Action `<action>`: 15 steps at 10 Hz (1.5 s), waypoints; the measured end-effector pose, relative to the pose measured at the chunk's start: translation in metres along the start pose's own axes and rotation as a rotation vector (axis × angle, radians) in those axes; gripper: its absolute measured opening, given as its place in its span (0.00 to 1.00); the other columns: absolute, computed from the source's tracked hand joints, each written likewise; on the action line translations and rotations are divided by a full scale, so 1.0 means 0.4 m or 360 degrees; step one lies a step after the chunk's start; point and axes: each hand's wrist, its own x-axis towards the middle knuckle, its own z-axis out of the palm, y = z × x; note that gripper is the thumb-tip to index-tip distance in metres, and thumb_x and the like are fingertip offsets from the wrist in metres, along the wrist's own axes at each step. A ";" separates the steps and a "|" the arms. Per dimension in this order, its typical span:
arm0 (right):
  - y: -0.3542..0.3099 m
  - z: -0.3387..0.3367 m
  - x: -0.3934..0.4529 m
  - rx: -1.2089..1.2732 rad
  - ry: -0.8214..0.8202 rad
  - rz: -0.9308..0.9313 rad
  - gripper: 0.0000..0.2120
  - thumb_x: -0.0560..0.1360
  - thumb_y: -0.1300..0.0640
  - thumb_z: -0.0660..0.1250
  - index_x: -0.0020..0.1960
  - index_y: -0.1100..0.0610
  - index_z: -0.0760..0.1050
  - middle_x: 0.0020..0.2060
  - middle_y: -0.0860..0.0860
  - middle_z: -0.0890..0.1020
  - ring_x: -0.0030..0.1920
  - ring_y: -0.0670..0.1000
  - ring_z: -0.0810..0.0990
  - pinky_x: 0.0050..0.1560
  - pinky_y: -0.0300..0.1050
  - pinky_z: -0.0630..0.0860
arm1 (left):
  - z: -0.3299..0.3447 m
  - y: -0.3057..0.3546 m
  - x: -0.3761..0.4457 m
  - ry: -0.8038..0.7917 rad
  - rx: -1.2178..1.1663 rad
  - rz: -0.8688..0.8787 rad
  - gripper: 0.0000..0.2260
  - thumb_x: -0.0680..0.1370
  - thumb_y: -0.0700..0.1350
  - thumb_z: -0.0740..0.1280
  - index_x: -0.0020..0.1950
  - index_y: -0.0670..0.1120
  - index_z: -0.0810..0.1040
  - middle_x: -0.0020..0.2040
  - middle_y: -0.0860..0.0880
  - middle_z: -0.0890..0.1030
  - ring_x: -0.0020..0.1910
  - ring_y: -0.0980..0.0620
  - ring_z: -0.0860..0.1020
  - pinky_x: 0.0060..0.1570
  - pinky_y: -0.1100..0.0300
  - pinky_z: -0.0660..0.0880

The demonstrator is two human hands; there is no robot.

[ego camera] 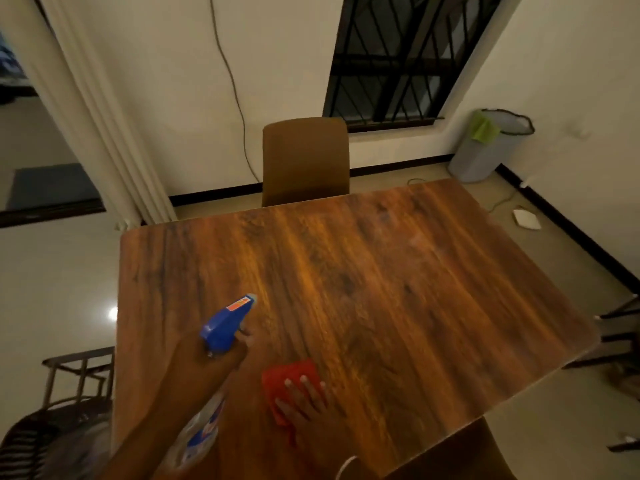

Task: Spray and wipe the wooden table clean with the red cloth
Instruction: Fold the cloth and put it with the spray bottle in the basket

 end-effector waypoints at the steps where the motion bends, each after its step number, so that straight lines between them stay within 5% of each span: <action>1: 0.024 -0.061 -0.084 0.0017 0.0003 0.0167 0.23 0.81 0.47 0.58 0.74 0.38 0.76 0.77 0.44 0.74 0.76 0.50 0.74 0.81 0.50 0.46 | 0.059 0.034 -0.102 -0.0080 -0.0010 -0.0066 0.04 0.78 0.38 0.71 0.52 0.43 0.81 0.41 0.37 0.83 0.41 0.39 0.82 0.49 0.41 0.80; 2: -0.013 -0.110 -0.116 0.0878 0.0101 0.0385 0.23 0.85 0.59 0.62 0.76 0.42 0.72 0.78 0.45 0.72 0.79 0.50 0.69 0.81 0.40 0.58 | 0.083 0.054 -0.146 -0.0256 0.0063 -0.0173 0.08 0.81 0.43 0.67 0.56 0.40 0.78 0.49 0.33 0.82 0.48 0.39 0.82 0.54 0.43 0.79; 3: -0.050 -0.191 -0.130 0.1496 0.0170 0.0511 0.22 0.85 0.65 0.61 0.73 0.46 0.75 0.70 0.42 0.78 0.74 0.49 0.75 0.69 0.32 0.71 | 0.093 0.049 -0.222 -0.0082 0.0045 -0.0112 0.04 0.80 0.46 0.68 0.52 0.47 0.79 0.47 0.39 0.84 0.45 0.45 0.83 0.52 0.48 0.80; 4: -0.080 -0.248 -0.129 0.1724 0.0164 0.0618 0.17 0.86 0.65 0.61 0.65 0.44 0.76 0.60 0.38 0.80 0.72 0.52 0.77 0.57 0.23 0.72 | 0.075 0.020 -0.285 -0.0015 0.0081 -0.0153 0.05 0.76 0.54 0.69 0.49 0.57 0.79 0.42 0.47 0.84 0.42 0.50 0.84 0.50 0.47 0.80; 5: -0.116 -0.265 -0.130 0.1749 0.0171 0.0633 0.13 0.86 0.59 0.63 0.68 0.49 0.78 0.63 0.45 0.82 0.69 0.52 0.79 0.66 0.36 0.75 | 0.052 -0.005 -0.328 0.0103 0.0032 -0.0052 0.11 0.75 0.58 0.69 0.55 0.57 0.79 0.48 0.49 0.85 0.46 0.48 0.85 0.54 0.42 0.80; 6: -0.160 -0.257 -0.126 0.1725 0.0110 0.0720 0.16 0.85 0.53 0.65 0.72 0.52 0.77 0.65 0.54 0.82 0.63 0.53 0.80 0.65 0.45 0.78 | 0.028 -0.035 -0.375 0.0271 -0.0088 0.0031 0.10 0.78 0.48 0.71 0.59 0.50 0.79 0.50 0.48 0.85 0.47 0.49 0.84 0.54 0.42 0.81; 7: -0.227 -0.242 -0.106 0.1830 -0.0017 0.0744 0.19 0.86 0.58 0.62 0.77 0.54 0.72 0.67 0.57 0.81 0.62 0.57 0.81 0.64 0.49 0.80 | -0.027 -0.057 -0.422 0.0326 -0.0168 -0.0057 0.12 0.78 0.45 0.71 0.59 0.42 0.78 0.48 0.41 0.84 0.48 0.41 0.83 0.55 0.42 0.80; 8: -0.318 -0.218 -0.070 0.1989 -0.0135 0.0960 0.18 0.85 0.53 0.65 0.74 0.54 0.76 0.64 0.61 0.83 0.63 0.65 0.82 0.67 0.63 0.79 | -0.095 -0.121 -0.451 0.0474 -0.0174 -0.0203 0.14 0.76 0.51 0.72 0.56 0.43 0.79 0.47 0.44 0.84 0.46 0.46 0.83 0.54 0.43 0.80; 9: -0.406 -0.185 -0.036 0.2244 -0.0255 0.1072 0.17 0.84 0.50 0.65 0.68 0.58 0.79 0.68 0.63 0.80 0.66 0.64 0.80 0.69 0.61 0.77 | -0.172 -0.205 -0.476 0.0634 -0.0203 -0.0229 0.13 0.78 0.50 0.70 0.56 0.41 0.78 0.45 0.38 0.83 0.44 0.40 0.83 0.48 0.41 0.81; 10: -0.500 -0.133 0.010 0.2398 -0.0492 0.1159 0.32 0.81 0.42 0.68 0.79 0.57 0.68 0.74 0.60 0.75 0.73 0.63 0.74 0.76 0.63 0.69 | -0.261 -0.284 -0.493 0.0810 -0.0179 -0.0223 0.11 0.78 0.50 0.69 0.57 0.46 0.78 0.45 0.45 0.84 0.43 0.49 0.84 0.45 0.53 0.81; 11: -0.589 -0.091 0.059 0.2534 -0.0720 0.1187 0.50 0.66 0.36 0.76 0.81 0.55 0.64 0.74 0.60 0.75 0.73 0.64 0.74 0.77 0.66 0.67 | -0.349 -0.363 -0.488 0.0935 -0.0252 -0.0306 0.11 0.78 0.51 0.69 0.55 0.45 0.78 0.42 0.49 0.84 0.40 0.54 0.84 0.44 0.57 0.82; 13: -0.714 0.009 0.174 0.2358 -0.0625 0.1262 0.24 0.77 0.50 0.74 0.69 0.58 0.77 0.62 0.64 0.82 0.63 0.67 0.81 0.60 0.61 0.81 | -0.484 -0.533 -0.393 0.0857 -0.0357 -0.0346 0.08 0.79 0.46 0.69 0.52 0.42 0.79 0.42 0.48 0.82 0.42 0.53 0.82 0.46 0.63 0.76; 15: -0.793 0.119 0.294 0.2340 -0.0387 0.1344 0.17 0.76 0.56 0.73 0.64 0.53 0.81 0.58 0.59 0.85 0.56 0.61 0.82 0.52 0.56 0.80 | -0.519 -0.734 -0.274 0.0899 -0.0445 -0.0425 0.06 0.78 0.47 0.71 0.50 0.47 0.76 0.39 0.55 0.80 0.37 0.69 0.80 0.37 0.79 0.73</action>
